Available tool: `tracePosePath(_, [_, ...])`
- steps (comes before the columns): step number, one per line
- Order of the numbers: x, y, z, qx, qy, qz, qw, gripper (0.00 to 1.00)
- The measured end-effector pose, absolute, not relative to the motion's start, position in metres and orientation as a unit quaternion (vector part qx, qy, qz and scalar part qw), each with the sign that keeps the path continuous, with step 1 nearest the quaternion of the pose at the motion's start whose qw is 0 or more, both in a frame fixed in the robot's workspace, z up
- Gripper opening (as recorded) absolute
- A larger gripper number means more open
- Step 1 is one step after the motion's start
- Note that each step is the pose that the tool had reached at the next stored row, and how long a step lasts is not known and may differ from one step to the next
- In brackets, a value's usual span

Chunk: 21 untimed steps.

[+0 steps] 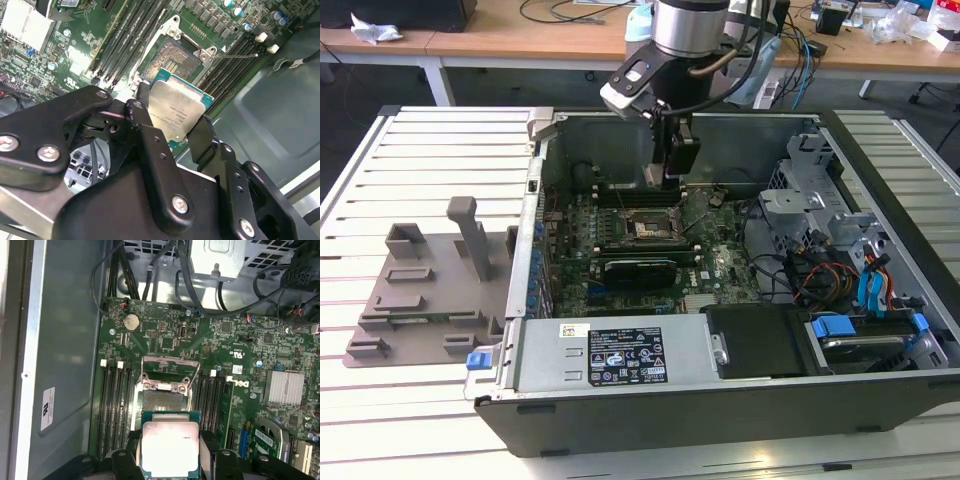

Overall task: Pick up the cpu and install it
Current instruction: 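Place the cpu into insertion slot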

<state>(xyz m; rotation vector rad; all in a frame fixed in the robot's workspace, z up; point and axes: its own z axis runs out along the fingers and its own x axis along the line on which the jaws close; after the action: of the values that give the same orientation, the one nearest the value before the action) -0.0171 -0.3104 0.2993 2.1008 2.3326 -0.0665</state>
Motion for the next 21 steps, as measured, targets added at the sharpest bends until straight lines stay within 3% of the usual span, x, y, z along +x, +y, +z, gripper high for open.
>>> tracePosePath(21, [-0.017,-0.31,0.278,0.669,0.743,-0.021,0.001,0.55])
